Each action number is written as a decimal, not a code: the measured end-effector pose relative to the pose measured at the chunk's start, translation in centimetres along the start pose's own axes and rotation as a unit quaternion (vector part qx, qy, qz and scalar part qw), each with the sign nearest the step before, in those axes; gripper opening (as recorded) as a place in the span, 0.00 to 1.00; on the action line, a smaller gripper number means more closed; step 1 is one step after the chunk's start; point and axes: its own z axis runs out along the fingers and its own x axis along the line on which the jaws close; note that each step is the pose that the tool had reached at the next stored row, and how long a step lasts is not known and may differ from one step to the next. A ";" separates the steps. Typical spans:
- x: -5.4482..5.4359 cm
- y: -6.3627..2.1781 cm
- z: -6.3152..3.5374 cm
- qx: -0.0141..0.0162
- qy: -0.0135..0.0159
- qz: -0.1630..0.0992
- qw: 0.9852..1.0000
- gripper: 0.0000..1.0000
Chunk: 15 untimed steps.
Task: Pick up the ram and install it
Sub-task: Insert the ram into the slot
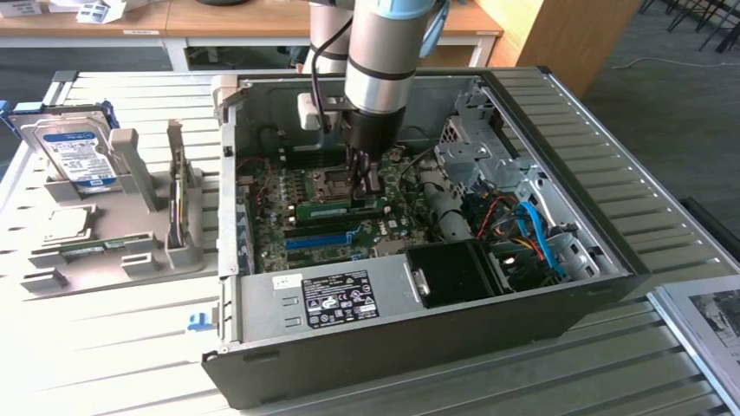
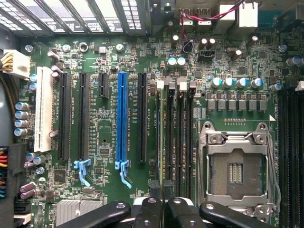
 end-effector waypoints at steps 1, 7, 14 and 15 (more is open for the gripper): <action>0.0 0.00 0.04 0.000 0.000 0.000 1.000 0.12; 0.0 -0.01 0.25 0.000 0.000 0.000 1.000 0.12; 0.0 -0.02 0.31 0.000 0.000 0.000 1.000 0.12; 0.0 -0.02 0.31 0.000 0.000 0.000 1.000 0.12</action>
